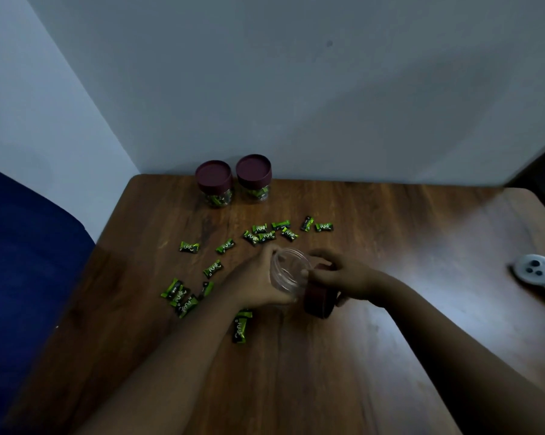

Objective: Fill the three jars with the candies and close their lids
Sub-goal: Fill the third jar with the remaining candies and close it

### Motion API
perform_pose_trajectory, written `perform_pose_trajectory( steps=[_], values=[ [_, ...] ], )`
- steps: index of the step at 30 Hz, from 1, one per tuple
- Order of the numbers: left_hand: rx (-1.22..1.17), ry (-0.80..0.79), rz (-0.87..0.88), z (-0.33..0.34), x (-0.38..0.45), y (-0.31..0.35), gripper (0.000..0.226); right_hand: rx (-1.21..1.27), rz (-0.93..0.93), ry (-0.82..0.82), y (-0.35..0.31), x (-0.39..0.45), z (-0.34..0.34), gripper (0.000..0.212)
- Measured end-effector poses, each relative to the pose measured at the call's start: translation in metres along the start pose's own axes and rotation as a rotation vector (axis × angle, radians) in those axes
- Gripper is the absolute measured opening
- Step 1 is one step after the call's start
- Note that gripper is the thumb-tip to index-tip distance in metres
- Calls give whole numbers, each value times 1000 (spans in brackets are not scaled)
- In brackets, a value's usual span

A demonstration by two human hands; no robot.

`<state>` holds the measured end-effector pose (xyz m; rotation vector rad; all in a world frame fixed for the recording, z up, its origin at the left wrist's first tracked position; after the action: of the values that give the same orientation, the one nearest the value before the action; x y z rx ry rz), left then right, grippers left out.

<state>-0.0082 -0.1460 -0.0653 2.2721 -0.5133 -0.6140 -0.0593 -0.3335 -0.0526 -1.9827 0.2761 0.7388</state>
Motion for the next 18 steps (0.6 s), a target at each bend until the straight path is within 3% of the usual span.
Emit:
perform_pose_trajectory(
  steps=[4, 7, 10, 15, 18],
  values=[
    [-91, 104, -82, 20, -8, -11, 92, -179, -191, 418, 17, -10, -32, 62],
    [50, 97, -111, 44, -10, -8, 105, -239, -169, 690, 52, -23, -52, 52],
    [185, 94, -94, 60, -8, 2, 112, -336, -102, 749, 81, -28, -56, 47],
    [240, 61, -126, 65, -11, -8, 127, -393, 131, 591, 96, -23, -48, 54],
    [267, 116, -117, 37, -21, -31, 116, -396, -73, 844, 42, -33, -43, 42]
  ],
)
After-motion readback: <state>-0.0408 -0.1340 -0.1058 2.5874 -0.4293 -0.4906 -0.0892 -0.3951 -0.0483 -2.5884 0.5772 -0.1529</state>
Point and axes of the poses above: each hand's wrist, its own x-axis towards the middle knuckle, its own z-axis out of the palm, y = z × x, the point moved 7 cm from there along x, towards the middle knuckle, and after that the axes turned 1 degree about y, right-handed, at the moved point
